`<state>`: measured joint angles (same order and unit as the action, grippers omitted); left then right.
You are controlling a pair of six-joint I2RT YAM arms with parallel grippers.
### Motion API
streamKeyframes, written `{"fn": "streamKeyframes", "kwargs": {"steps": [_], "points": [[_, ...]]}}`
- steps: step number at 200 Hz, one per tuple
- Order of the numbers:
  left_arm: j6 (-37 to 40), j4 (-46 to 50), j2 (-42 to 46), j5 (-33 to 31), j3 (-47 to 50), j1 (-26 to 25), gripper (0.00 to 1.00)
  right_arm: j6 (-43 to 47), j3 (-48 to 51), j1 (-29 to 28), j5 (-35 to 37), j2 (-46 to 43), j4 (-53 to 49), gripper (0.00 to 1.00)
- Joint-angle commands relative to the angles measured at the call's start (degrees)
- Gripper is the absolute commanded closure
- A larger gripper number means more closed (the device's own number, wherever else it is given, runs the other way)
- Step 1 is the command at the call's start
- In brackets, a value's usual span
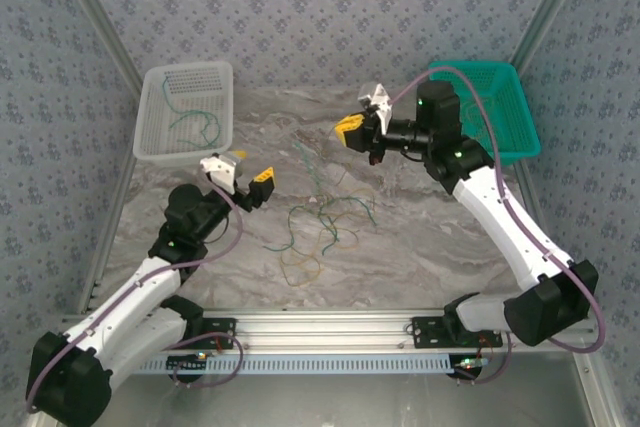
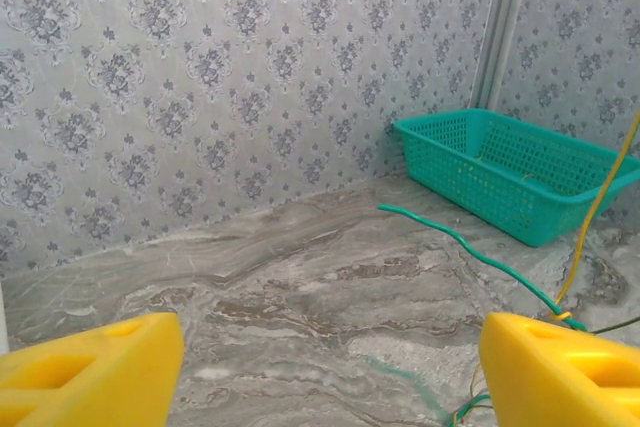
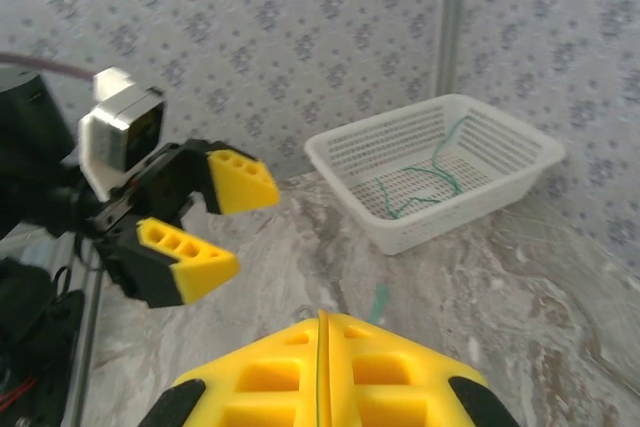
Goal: Untangle the cables
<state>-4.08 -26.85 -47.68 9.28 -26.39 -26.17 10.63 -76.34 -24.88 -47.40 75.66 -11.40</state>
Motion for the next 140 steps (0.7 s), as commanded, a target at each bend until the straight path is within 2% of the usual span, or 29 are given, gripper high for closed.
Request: {"fn": "streamKeyframes", "kwargs": {"steps": [1, 33, 68, 103, 119, 140], "points": [[-0.9, -2.3, 0.0, 5.3, -0.1, 0.4, 0.22, 8.8, -4.4, -2.3, -6.1, 1.5, -6.5, 1.0], [5.2, 0.3, 0.0, 8.8, -1.3, 0.0, 0.21, 16.6, -9.1, -4.4, -9.5, 3.9, -16.2, 1.0], [12.1, 1.3, -1.2, 11.8, -1.9, -0.3, 0.12, 22.4, -12.2, -4.3, -14.5, 5.5, -23.5, 1.0], [18.7, 5.0, -3.2, 12.9, -4.0, -3.5, 0.11, 29.4, -18.3, -4.2, -20.6, 8.0, -36.1, 1.0], [18.5, 6.4, -4.0, 15.1, -5.3, -4.6, 0.11, 32.0, -20.8, -4.2, -22.3, 9.2, -40.8, 1.0], [14.1, 7.4, -6.8, 19.7, -8.2, -5.5, 0.14, 32.8, -21.1, -4.8, -21.8, 9.8, -42.0, 1.0]]}}
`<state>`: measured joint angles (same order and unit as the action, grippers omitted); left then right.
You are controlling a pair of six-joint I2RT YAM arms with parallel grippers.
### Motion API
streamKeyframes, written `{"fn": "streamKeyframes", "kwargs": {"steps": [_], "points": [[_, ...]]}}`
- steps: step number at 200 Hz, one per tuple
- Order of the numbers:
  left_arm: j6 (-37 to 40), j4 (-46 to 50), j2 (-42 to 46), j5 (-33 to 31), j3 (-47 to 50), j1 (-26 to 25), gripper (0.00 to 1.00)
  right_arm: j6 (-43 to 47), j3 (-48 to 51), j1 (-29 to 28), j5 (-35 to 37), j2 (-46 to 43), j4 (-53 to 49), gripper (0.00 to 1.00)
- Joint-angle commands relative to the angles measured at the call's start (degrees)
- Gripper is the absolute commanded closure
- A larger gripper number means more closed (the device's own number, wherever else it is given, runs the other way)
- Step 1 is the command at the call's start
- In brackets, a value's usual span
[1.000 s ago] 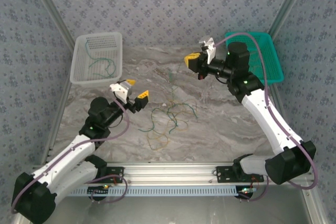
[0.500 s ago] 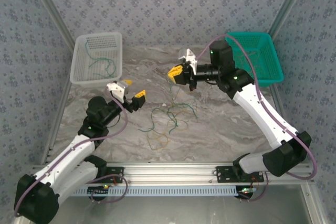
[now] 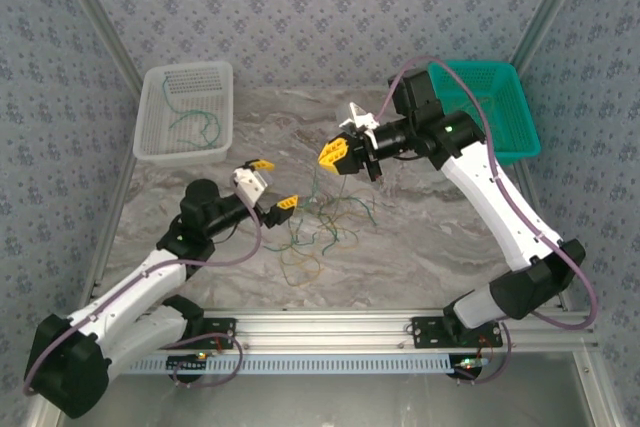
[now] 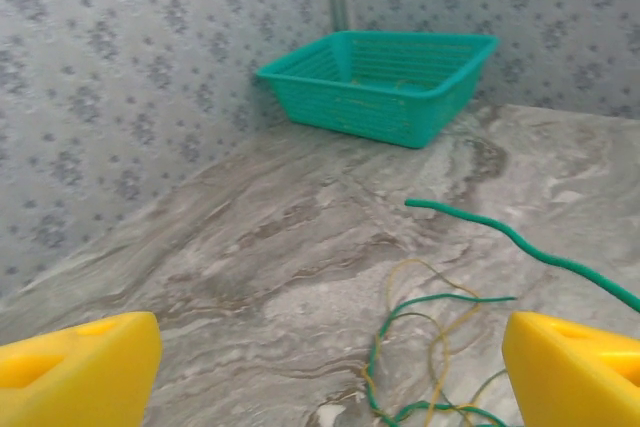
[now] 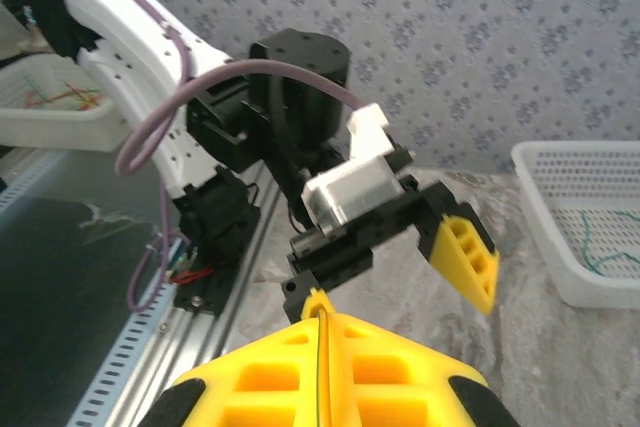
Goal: Untangle the cables
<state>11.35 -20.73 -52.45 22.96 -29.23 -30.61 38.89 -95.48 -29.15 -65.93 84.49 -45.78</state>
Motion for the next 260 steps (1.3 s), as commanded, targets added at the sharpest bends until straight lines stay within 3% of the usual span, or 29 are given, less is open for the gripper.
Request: {"fn": "streamKeyframes", "kwargs": {"steps": [1, 41, 111, 198, 224, 243, 260], "points": [[-1.5, 1.3, -2.1, 6.1, -5.5, -1.1, 0.14, 4.5, -1.9, -0.6, -3.2, 1.0, -7.6, 1.0], [-4.1, -2.0, -5.2, 8.5, -5.5, -2.2, 0.2, 5.4, -1.2, -2.4, -2.5, 1.4, -6.9, 1.0], [8.1, 7.9, -8.4, 7.8, -10.1, -9.4, 0.21, 8.2, -6.3, -1.4, -5.9, 4.3, -13.3, 1.0], [9.8, 13.3, -12.6, 14.2, -13.4, -15.2, 0.26, 12.9, -13.9, 2.0, -12.9, 8.8, -21.6, 1.0], [9.9, 12.8, -13.2, 13.7, -13.3, -15.6, 0.37, 12.8, -14.2, 2.7, -14.5, 9.2, -21.6, 1.0], [10.0, 12.0, -13.5, 13.0, -13.3, -15.7, 0.61, 12.6, -14.1, 3.0, -14.6, 9.3, -21.5, 1.0], [10.1, 12.1, -13.4, 11.3, -13.2, -15.6, 0.63, 12.6, -13.7, 3.2, -14.5, 9.3, -21.4, 1.0]]}}
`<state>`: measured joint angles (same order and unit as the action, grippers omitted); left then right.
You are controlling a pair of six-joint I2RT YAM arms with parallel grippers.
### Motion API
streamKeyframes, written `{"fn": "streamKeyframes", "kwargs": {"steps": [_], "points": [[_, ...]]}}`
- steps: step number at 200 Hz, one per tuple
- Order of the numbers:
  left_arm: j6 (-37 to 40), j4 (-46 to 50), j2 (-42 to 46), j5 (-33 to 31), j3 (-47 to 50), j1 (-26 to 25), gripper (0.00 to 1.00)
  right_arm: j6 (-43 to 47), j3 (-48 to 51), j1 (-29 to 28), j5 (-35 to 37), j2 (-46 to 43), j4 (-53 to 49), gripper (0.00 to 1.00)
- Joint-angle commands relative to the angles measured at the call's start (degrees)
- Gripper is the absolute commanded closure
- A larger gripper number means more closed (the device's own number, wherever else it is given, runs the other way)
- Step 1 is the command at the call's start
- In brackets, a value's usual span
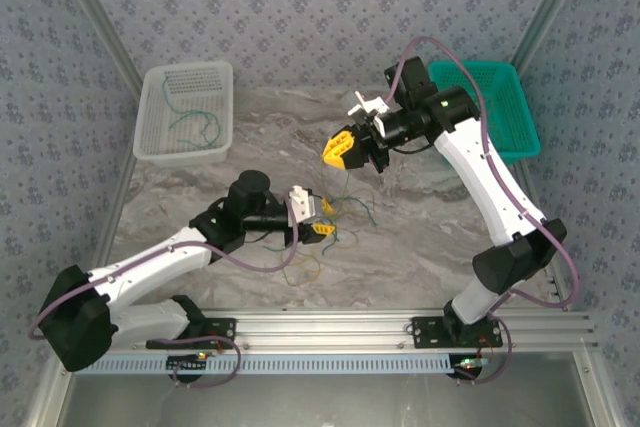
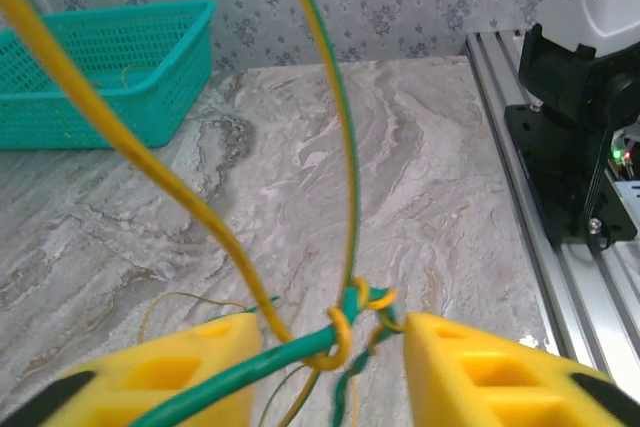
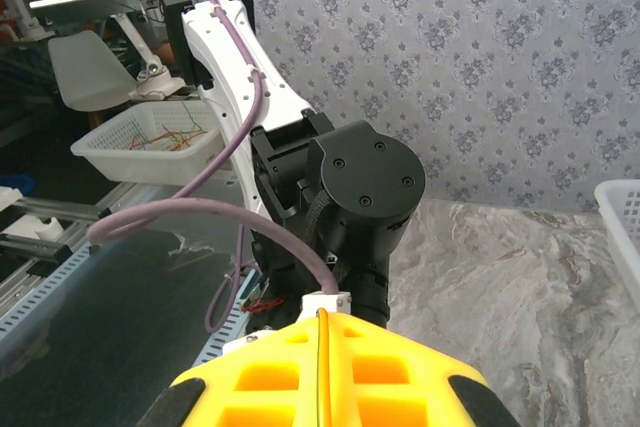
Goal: Untangle the cables
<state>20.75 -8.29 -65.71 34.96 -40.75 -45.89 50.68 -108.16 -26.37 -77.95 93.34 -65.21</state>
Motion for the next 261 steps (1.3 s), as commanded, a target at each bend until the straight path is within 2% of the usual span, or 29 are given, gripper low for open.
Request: {"fn": "streamKeyframes", "kwargs": {"steps": [1, 16, 28, 39, 65, 77, 93, 107, 134, 199, 261], "points": [[0.6, -0.4, -0.1, -0.8, -1.7, -0.4, 0.63, 0.8, -1.0, 0.5, -2.5, 0.4, -1.9, 1.0], [0.7, -1.1, 0.4, -1.9, -1.1, -0.4, 0.72, 0.8, -0.9, 0.7, -2.4, 0.6, -2.4, 1.0], [0.5, -1.6, 0.7, -2.4, -0.8, -0.4, 0.72, 0.9, -0.5, 0.9, -2.2, 0.6, -2.4, 1.0], [0.2, -1.4, 1.1, -3.6, -0.7, -0.4, 0.66, 0.8, -0.3, 1.1, -2.1, 0.6, -2.5, 1.0], [0.2, -1.5, 4.1, -6.2, 0.7, -0.4, 0.64, 1.0, 0.0, 1.4, -1.9, 0.5, -3.1, 1.0], [0.7, -0.5, 5.4, -8.2, 1.3, -0.4, 0.56, 1.1, 0.1, 1.5, -2.0, 0.4, -3.4, 1.0], [1.6, 1.5, 7.3, -10.0, 1.8, -0.1, 0.52, 1.1, 0.1, 1.9, -2.4, 0.1, -3.8, 1.0], [1.7, 2.2, 9.1, -11.5, 2.9, 0.3, 0.42, 0.9, -0.1, 2.4, -2.6, -0.1, -3.7, 1.0], [1.5, 3.3, 12.7, -15.2, 4.9, 0.9, 0.34, 1.2, -0.1, 3.1, -2.6, -0.8, -4.6, 1.0], [1.9, 2.1, 18.6, -16.6, 7.0, 2.2, 0.32, 3.3, -0.8, 3.1, -3.3, -0.5, -8.7, 1.0], [10.6, -1.9, 14.7, -18.5, 5.1, 2.9, 0.28, 15.4, -8.3, 0.8, -0.6, 4.3, -26.3, 1.0]]}}
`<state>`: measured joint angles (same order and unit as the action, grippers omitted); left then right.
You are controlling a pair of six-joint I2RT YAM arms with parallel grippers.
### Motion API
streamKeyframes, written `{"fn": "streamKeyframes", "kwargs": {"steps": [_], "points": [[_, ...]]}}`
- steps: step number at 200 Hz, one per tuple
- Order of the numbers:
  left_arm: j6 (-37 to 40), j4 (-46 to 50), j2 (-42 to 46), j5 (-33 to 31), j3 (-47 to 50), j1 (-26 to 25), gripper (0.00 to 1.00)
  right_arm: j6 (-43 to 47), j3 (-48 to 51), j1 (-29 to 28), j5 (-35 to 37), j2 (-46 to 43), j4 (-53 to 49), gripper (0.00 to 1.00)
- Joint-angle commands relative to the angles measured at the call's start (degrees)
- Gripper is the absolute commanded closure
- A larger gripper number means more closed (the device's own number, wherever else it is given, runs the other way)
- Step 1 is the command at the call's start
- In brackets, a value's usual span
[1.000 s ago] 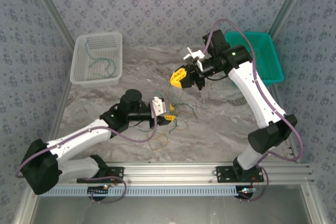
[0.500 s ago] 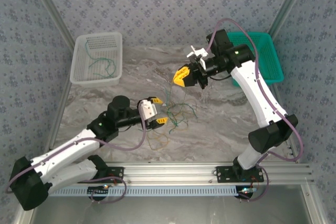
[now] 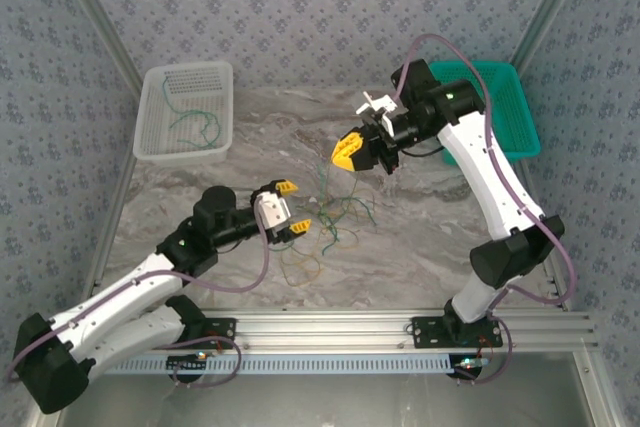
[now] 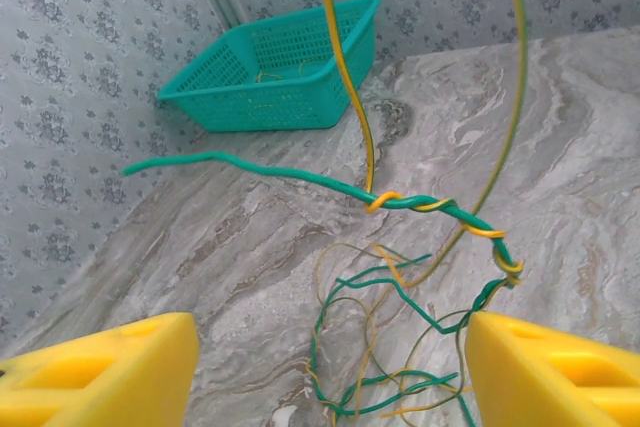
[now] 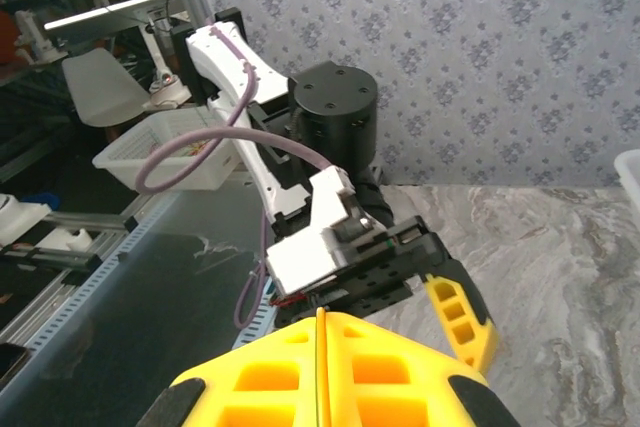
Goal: Untangle the cables
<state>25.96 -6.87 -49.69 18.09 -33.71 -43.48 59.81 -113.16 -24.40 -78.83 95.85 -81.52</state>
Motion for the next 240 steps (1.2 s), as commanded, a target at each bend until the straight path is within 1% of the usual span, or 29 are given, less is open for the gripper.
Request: {"fn": "streamKeyframes", "kwargs": {"steps": [1, 22, 48, 67, 89, 94, 114, 131, 179, 240], "points": [[5.7, -3.5, -1.4, -1.7, -2.0, 0.5, 0.28, 6.4, -3.4, -1.2, 0.3, 1.9, -10.0, 1.0], [9.1, -5.4, -2.6, -2.1, -2.1, 0.8, 0.27, 8.3, -5.0, -2.3, 1.9, 2.9, -13.5, 1.0], [12.0, -4.9, -2.9, -2.0, -3.3, 0.8, 0.26, 9.7, -6.2, -2.6, 2.7, 3.6, -16.1, 1.0], [11.7, -3.8, -1.9, -0.4, -4.1, 0.8, 0.25, 9.8, -6.1, -2.4, 2.9, 3.8, -16.3, 1.0], [11.1, -4.6, -1.0, 1.4, -3.5, 0.8, 0.24, 10.3, -6.3, -2.4, 2.8, 3.9, -16.9, 1.0], [11.1, -4.7, -1.3, 1.7, -3.5, 0.8, 0.22, 10.4, -6.3, -2.5, 2.8, 3.9, -16.9, 1.0], [11.2, -2.8, -4.1, 3.3, -5.2, 0.8, 0.22, 10.4, -6.9, -3.1, 2.8, 4.2, -17.0, 1.0], [11.8, -3.8, -7.1, 4.8, -6.2, 0.5, 0.21, 10.4, -8.1, -4.1, 3.1, 4.6, -17.7, 1.0], [15.7, -4.5, -12.3, 4.4, -9.1, -0.5, 0.21, 10.5, -9.7, -6.4, 3.1, 5.8, -19.1, 1.0], [15.0, -6.8, -12.0, 5.7, -8.7, -2.0, 0.2, 12.1, -11.9, -6.8, 1.9, 8.5, -21.2, 1.0]]}}
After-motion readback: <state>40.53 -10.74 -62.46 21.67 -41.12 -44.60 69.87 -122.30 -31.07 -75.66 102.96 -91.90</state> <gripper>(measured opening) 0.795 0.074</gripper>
